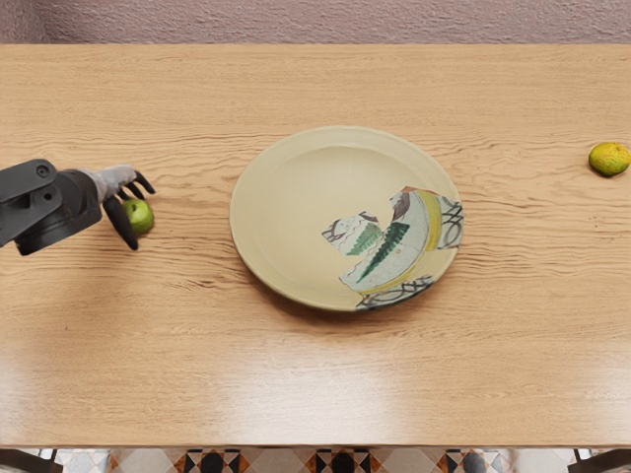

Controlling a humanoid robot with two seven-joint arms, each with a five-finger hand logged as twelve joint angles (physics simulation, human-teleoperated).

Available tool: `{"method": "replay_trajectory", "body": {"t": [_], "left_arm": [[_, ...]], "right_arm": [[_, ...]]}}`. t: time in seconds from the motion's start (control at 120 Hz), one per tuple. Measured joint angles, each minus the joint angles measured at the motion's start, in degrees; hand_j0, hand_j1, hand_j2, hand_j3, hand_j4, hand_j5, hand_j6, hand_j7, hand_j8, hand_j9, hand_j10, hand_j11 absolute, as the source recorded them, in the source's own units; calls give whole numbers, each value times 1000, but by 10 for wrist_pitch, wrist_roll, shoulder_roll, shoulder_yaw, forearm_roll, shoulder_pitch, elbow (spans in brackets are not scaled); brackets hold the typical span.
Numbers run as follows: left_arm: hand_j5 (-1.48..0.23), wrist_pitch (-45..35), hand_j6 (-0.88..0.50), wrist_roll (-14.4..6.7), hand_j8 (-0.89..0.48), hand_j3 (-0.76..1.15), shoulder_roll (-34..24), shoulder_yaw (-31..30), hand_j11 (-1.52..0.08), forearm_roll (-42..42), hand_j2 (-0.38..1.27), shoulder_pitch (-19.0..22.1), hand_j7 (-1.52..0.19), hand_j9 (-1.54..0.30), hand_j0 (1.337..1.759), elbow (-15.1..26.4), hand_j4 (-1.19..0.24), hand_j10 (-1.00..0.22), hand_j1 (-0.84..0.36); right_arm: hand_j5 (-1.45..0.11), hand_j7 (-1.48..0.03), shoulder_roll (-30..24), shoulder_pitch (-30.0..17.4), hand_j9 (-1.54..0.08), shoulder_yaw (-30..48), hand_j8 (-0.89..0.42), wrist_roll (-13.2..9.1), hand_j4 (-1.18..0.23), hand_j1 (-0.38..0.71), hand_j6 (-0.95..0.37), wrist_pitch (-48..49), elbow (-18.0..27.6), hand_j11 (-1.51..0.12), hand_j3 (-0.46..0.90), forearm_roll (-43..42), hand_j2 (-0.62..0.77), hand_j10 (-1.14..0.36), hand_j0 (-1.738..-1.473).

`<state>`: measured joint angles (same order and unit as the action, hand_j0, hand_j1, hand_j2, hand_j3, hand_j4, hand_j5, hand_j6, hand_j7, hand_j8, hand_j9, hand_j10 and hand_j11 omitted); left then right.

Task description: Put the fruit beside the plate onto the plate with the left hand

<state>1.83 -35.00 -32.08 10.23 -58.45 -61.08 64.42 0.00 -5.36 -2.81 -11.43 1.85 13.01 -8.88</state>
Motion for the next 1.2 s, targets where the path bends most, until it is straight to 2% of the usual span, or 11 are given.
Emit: {"method": "replay_trajectory", "body": {"t": [0.542, 1.0, 1.067, 1.15, 1.2], "left_arm": [[-422, -23, -328, 0, -328, 0, 1, -15, -421, -1, 68, -5, -422, -421, 1658, 0, -327, -327, -37], [-497, -24, -386, 0, -386, 0, 11, -16, -497, -1, 80, -4, -497, -497, 1658, 3, -385, -385, -107], [-533, -25, -413, 0, -413, 0, 11, -15, -532, 0, 85, -3, -533, -532, 1658, 3, -412, -412, -139], [-660, -25, -512, 0, -481, 0, 11, -14, -660, 5, 105, -1, -659, -660, 1658, 3, -511, -510, -257], [-730, -25, -526, 0, -471, 0, 11, -14, -735, 8, 194, -1, -731, -735, 1657, 3, -567, -564, -290]], "right_arm": [[-29, -29, 0, 0, -29, 0, -22, 0, -22, -322, -22, 0, 0, -29, 0, 0, -4, -22, -1658], [-29, -29, 0, 0, -29, 0, -22, 0, -22, -322, -22, 0, 0, -29, 0, 0, -5, -22, -1658], [-29, -29, 0, 0, -29, 0, -22, 0, -22, -322, -22, 0, 0, -29, 0, 0, -5, -22, -1658], [-29, -29, 0, 0, -29, 0, -22, 0, -22, -322, -22, 0, 0, -29, 0, 0, -5, -22, -1658], [-29, -29, 0, 0, -29, 0, -22, 0, -22, -322, -22, 0, 0, -29, 0, 0, -5, -22, -1658]]}}
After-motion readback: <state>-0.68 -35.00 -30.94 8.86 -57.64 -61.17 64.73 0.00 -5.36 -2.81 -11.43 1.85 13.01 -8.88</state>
